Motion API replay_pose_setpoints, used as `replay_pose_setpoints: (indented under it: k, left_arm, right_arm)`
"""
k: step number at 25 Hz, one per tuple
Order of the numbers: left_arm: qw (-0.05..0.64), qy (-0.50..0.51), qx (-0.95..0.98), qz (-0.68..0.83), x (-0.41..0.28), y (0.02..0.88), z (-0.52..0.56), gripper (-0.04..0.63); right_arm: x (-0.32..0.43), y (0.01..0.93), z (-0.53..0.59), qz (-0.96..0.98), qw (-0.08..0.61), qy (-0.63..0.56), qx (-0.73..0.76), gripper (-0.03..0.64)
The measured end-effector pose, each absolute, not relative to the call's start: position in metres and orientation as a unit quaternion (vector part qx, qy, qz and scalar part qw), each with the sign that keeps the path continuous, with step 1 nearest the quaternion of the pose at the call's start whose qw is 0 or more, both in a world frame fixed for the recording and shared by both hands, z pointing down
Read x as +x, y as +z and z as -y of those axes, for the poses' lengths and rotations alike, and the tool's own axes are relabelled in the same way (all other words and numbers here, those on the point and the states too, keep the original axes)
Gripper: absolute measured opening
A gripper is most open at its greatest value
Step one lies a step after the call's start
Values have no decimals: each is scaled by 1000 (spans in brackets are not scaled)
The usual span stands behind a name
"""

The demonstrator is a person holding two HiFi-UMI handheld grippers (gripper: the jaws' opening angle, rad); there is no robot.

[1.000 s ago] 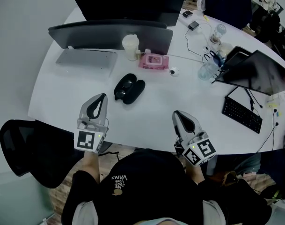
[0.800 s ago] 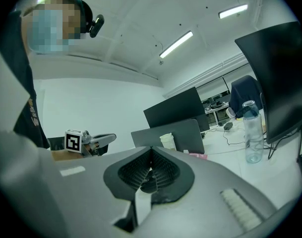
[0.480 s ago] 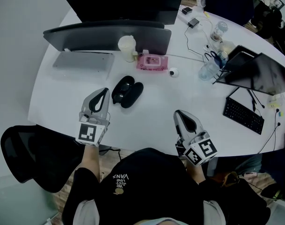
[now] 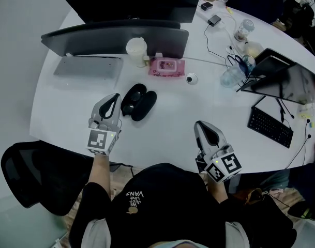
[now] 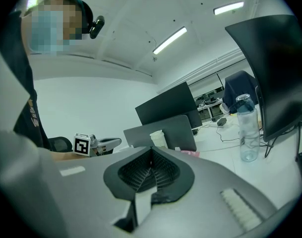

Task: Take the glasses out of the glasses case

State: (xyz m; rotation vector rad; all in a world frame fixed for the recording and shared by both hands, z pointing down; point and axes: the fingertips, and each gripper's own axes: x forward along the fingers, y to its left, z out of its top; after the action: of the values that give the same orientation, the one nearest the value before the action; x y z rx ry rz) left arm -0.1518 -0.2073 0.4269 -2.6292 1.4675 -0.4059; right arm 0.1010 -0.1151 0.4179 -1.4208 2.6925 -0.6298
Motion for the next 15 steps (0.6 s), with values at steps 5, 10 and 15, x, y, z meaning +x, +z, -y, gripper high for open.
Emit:
replay_pose_setpoints:
  k: [5, 10, 15]
  left_arm:
    - [27, -141, -863, -485, -150, 444, 218, 0]
    - [15, -153, -862, -483, -152, 462, 226, 2]
    - [-16, -186, -860, -475, -153, 494, 229, 2]
  right_arm:
    - [103, 425, 121, -864, 14, -210, -458, 2]
    - [105, 431, 127, -861, 10, -220, -459, 2]
    - [107, 440, 130, -857, 8, -232, -460, 2]
